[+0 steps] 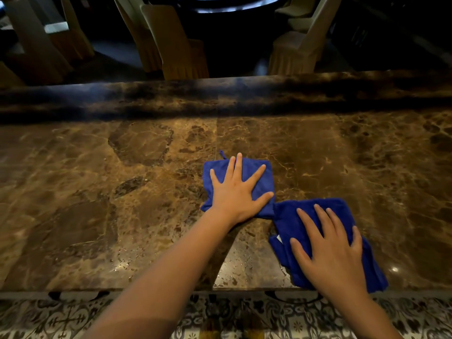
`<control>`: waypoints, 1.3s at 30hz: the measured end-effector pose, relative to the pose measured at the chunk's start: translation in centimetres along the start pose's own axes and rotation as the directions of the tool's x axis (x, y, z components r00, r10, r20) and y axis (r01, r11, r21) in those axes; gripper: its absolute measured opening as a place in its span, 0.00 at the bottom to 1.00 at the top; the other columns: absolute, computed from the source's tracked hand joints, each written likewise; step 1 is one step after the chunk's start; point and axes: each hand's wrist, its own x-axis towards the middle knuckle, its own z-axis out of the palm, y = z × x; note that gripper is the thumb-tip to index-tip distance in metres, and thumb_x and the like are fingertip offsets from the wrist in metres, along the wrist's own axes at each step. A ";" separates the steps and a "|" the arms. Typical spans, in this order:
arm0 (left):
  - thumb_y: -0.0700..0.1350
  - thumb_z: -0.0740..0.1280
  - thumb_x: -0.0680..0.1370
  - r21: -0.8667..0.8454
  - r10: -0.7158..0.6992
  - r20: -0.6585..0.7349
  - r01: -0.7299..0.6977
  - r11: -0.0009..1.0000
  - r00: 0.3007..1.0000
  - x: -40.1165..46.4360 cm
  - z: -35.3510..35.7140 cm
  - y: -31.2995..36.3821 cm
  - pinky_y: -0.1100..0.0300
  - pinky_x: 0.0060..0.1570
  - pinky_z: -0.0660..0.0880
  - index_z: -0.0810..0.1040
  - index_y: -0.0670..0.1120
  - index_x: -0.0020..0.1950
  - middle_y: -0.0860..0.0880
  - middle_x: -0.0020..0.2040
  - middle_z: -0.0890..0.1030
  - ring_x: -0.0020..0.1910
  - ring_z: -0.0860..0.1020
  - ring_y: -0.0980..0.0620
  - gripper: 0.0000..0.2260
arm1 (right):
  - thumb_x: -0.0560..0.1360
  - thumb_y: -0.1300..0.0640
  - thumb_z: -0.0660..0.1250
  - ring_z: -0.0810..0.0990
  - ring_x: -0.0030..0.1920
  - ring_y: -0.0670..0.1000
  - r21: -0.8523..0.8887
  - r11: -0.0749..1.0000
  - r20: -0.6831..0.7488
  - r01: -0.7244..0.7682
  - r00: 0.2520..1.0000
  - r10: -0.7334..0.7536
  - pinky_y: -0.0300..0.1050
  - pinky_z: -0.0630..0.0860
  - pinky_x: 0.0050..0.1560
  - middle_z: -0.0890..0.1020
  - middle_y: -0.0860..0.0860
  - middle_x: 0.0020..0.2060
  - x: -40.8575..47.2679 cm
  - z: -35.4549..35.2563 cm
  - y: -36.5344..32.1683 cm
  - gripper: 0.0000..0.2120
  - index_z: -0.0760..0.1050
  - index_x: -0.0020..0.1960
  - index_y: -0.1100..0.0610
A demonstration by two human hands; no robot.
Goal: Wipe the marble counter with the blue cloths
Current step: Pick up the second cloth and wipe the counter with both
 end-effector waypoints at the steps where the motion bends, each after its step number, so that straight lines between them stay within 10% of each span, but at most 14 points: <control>1: 0.69 0.50 0.72 0.002 0.000 -0.016 0.000 1.000 1.000 0.2 -0.2 -0.8 0.30 0.68 0.42 0.48 0.64 0.73 0.46 0.78 0.42 0.77 0.41 0.47 0.30 | 0.68 0.33 0.41 0.53 0.74 0.53 0.001 1.000 0.002 -0.001 1.000 0.001 0.66 0.49 0.69 0.59 0.51 0.74 0.0 0.0 0.1 0.34 0.56 0.72 0.44; 15: 0.66 0.48 0.71 -0.042 -0.417 -0.125 0.415 0.909 0.900 -9.9 -3.5 -15.6 0.38 0.72 0.48 0.53 0.61 0.74 0.46 0.78 0.48 0.77 0.47 0.47 0.31 | 0.68 0.33 0.39 0.48 0.74 0.52 -0.008 1.000 0.024 0.002 1.000 -0.001 0.64 0.47 0.70 0.55 0.51 0.75 -0.1 -0.3 0.0 0.35 0.52 0.72 0.43; 29: 0.59 0.46 0.78 -0.079 -0.248 0.007 0.248 0.965 0.969 -9.4 1.1 4.8 0.29 0.66 0.38 0.46 0.61 0.73 0.44 0.78 0.39 0.76 0.36 0.45 0.23 | 0.74 0.37 0.47 0.41 0.74 0.51 -0.040 0.999 0.122 0.005 0.993 0.000 0.65 0.43 0.70 0.45 0.48 0.76 0.4 -0.6 -0.2 0.28 0.43 0.72 0.39; 39: 0.58 0.52 0.76 0.058 -0.029 -0.136 0.037 0.998 0.990 -13.4 2.7 2.9 0.30 0.65 0.56 0.60 0.61 0.71 0.47 0.75 0.62 0.74 0.59 0.44 0.22 | 0.74 0.39 0.49 0.43 0.74 0.52 -0.033 0.999 0.095 0.004 0.995 -0.001 0.66 0.45 0.69 0.48 0.48 0.76 0.3 -0.7 -0.5 0.28 0.46 0.72 0.39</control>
